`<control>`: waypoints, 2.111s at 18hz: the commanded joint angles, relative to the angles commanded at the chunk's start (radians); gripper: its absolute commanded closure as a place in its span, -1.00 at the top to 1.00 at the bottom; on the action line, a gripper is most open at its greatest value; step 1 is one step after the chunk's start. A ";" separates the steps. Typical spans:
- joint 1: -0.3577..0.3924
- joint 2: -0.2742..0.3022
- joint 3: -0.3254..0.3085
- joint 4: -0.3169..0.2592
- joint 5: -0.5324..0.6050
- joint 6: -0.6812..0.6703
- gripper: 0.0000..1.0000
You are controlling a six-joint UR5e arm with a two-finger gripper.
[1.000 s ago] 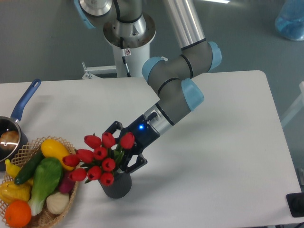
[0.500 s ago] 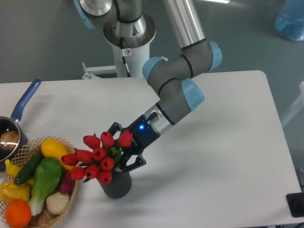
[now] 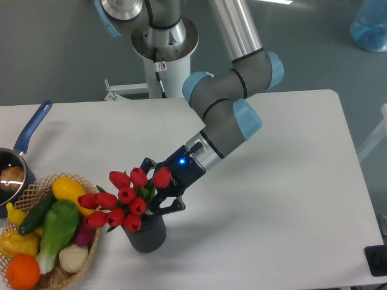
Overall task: Pick up the flowers from the vase
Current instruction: 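Close the gripper on the tulip stems, then lift the gripped tulip bunch up out of the black vase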
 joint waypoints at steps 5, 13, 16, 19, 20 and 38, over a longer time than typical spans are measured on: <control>0.006 0.003 0.002 0.000 -0.003 0.000 -0.29; 0.017 0.015 0.003 0.000 -0.069 -0.049 -0.29; 0.023 0.044 0.002 0.000 -0.069 -0.101 -0.29; 0.040 0.069 0.000 0.000 -0.081 -0.112 -0.29; 0.041 0.080 0.000 0.000 -0.090 -0.127 -0.29; 0.058 0.150 0.055 -0.002 -0.206 -0.233 -0.29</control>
